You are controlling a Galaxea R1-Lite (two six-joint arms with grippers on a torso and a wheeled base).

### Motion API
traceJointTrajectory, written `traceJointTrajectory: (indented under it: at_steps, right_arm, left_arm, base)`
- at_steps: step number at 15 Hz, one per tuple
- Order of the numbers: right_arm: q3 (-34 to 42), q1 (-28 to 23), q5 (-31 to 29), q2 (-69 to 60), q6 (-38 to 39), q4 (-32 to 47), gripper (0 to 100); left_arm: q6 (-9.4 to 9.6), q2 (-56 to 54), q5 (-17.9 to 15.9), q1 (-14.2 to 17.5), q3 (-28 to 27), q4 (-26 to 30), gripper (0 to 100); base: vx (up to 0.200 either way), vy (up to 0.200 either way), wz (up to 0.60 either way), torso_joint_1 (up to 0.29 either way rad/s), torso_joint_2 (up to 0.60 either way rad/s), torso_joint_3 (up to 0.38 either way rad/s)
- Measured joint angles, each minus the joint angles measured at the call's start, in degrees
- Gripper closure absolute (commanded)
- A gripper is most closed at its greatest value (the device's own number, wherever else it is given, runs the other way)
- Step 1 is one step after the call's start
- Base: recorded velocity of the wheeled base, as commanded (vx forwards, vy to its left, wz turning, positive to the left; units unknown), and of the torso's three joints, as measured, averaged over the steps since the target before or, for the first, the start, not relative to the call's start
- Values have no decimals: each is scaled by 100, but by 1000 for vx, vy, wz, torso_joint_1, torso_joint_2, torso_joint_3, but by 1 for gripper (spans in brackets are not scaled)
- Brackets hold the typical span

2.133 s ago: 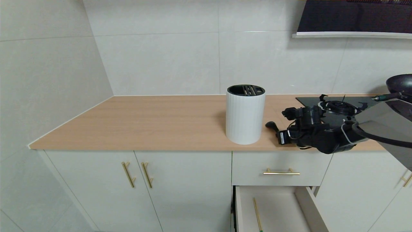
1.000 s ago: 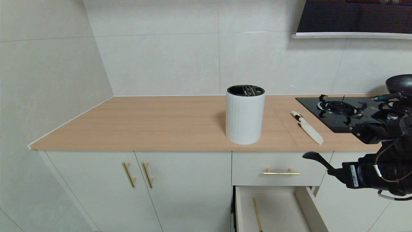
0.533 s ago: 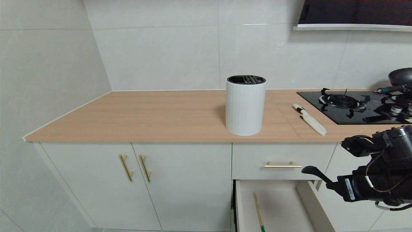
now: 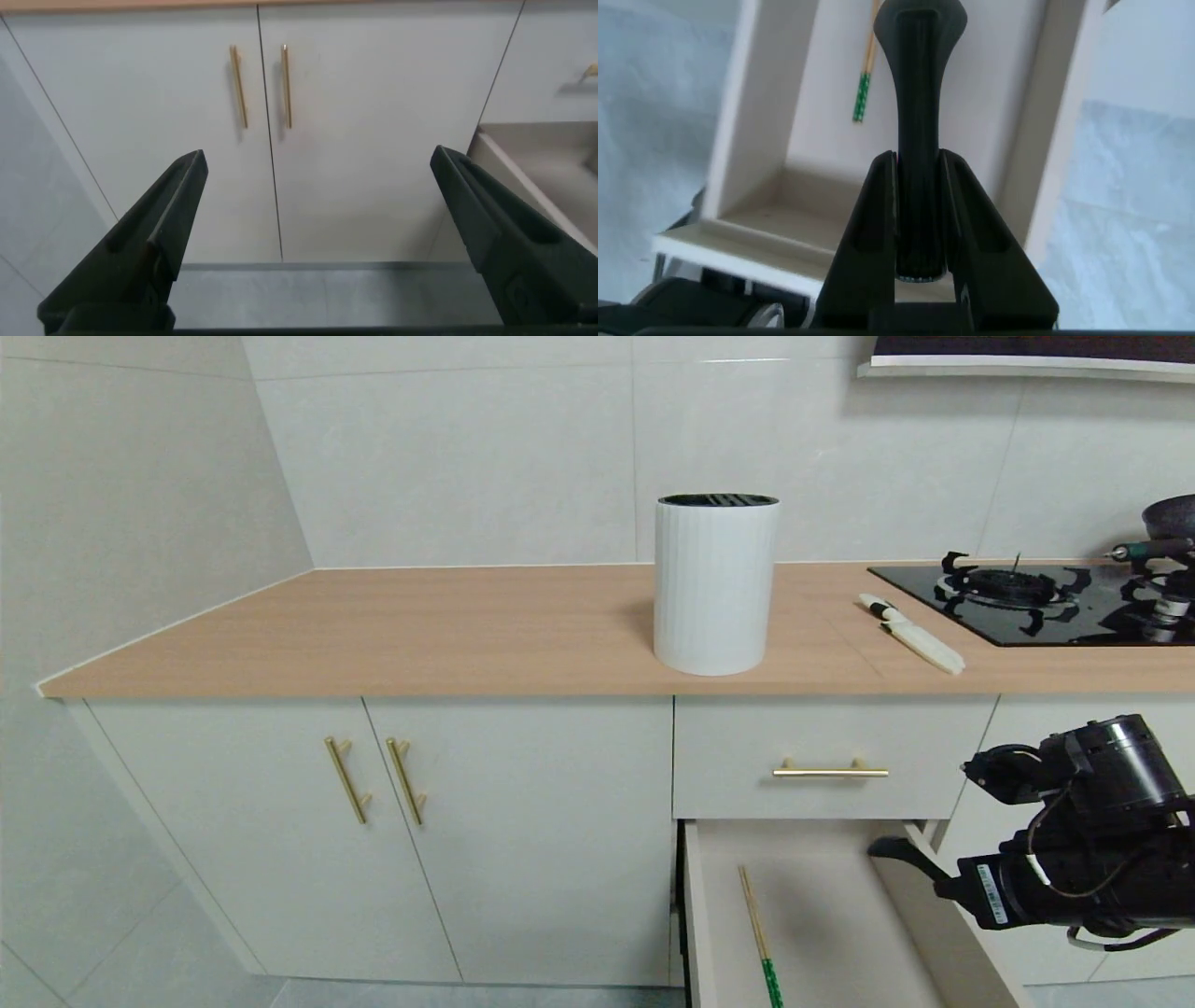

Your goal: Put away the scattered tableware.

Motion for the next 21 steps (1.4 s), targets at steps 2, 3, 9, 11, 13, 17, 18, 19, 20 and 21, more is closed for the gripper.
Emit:
traceJointTrajectory:
  at_steps: [2, 3, 9, 11, 13, 17, 18, 19, 20, 21]
  right_arm:
    - [4, 0, -4, 106, 2, -21, 100]
    - [4, 0, -1, 151, 0, -24, 100]
    - [2, 0, -1, 278, 2, -29, 100]
    - [2, 0, 0, 291, 2, -34, 100]
    - [2, 0, 0, 300, 2, -32, 100]
    - [-2, 83, 5, 645, 18, -399, 100]
    - [20, 102, 0, 818, 29, -610, 100]
    - [46, 107, -6, 1035, 40, -906, 100]
    - [83, 107, -34, 1309, 55, -1278, 100]
    - [121, 105, -102, 1592, 77, -1655, 100]
  left_arm:
    - [2, 0, 2, 0, 0, 0, 0]
    - [0, 0, 0, 0, 0, 0, 0]
    - [0, 0, 2, 0, 0, 0, 0]
    - [0, 0, 0, 0, 0, 0, 0]
    - [0, 0, 0, 0, 0, 0, 0]
    - [2, 0, 0, 1, 0, -2, 0]
    - [2, 0, 0, 1, 0, -2, 0]
    - [0, 0, 0, 1, 0, 0, 0]
    - [0, 0, 0, 0, 0, 0, 0]
    - [0, 0, 2, -2, 0, -2, 0]
  base:
    - [0, 0, 0, -156, 459, 291]
    - [0, 0, 0, -149, 447, 305]
    - [0, 0, 0, -98, 346, 243]
    - [0, 0, 0, -4, 40, 18]
    - [0, 0, 0, 0, 0, 0]
    - [0, 0, 0, 0, 0, 0]
    - [0, 0, 0, 0, 0, 0]
    - [0, 0, 0, 0, 0, 0]
    - [0, 0, 0, 0, 0, 0]
    - [0, 0, 0, 0, 0, 0]
